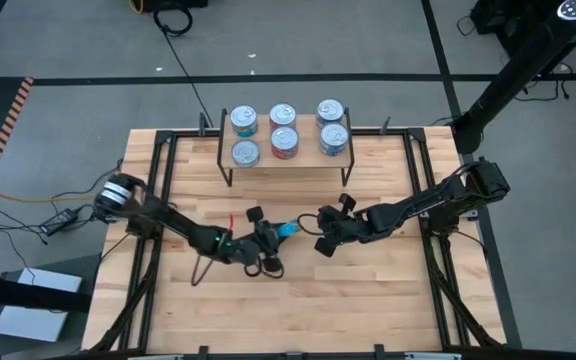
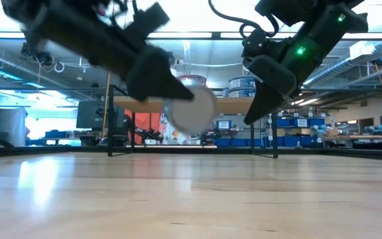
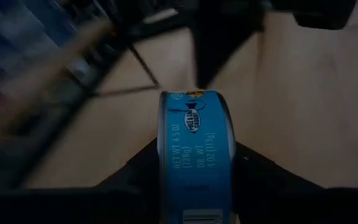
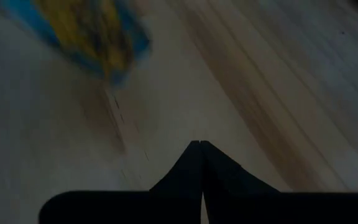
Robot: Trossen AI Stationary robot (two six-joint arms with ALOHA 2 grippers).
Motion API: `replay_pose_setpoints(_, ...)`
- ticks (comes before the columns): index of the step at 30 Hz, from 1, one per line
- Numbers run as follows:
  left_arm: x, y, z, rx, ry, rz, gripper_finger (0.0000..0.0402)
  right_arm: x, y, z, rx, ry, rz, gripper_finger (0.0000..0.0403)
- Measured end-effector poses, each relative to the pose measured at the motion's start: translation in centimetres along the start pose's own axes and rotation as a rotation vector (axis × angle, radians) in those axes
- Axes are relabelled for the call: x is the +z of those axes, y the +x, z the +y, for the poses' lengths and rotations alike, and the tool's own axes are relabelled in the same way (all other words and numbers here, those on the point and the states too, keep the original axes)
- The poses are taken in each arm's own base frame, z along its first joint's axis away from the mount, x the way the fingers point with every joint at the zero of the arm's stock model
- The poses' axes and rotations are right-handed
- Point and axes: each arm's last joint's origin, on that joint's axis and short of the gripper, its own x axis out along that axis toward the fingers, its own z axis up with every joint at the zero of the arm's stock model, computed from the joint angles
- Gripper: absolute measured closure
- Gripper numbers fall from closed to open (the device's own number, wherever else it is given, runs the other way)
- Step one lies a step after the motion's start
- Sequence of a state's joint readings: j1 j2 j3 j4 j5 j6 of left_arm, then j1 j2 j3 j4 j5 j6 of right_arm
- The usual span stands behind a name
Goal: Stack canned seafood by type on shelf
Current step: Stack the yellow blue tuna can on top of the other yellow blue tuna can on the shelf
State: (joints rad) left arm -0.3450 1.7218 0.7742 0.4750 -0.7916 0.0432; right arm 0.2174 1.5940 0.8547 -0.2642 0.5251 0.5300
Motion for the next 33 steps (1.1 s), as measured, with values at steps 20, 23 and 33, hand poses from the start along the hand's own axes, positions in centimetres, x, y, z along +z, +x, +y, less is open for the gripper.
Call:
replay_pose_setpoints(20,8.0,-6.4,13.4,0.498,0.697,0.239,0.0255,0.0,-0.3,0.7,0.028,-0.009,-0.026,0.0394)
replay_pose_setpoints(23,8.0,-5.6,15.0,0.498,0.708,0.301,0.0255,0.0,-0.4,0.7,0.029,-0.01,-0.026,0.0394)
replay_pose_setpoints(33,5.8,-3.1,18.1,0.378,0.677,0.434,0.0255,0.0,-0.4,0.7,0.029,-0.019,-0.026,0.0394)
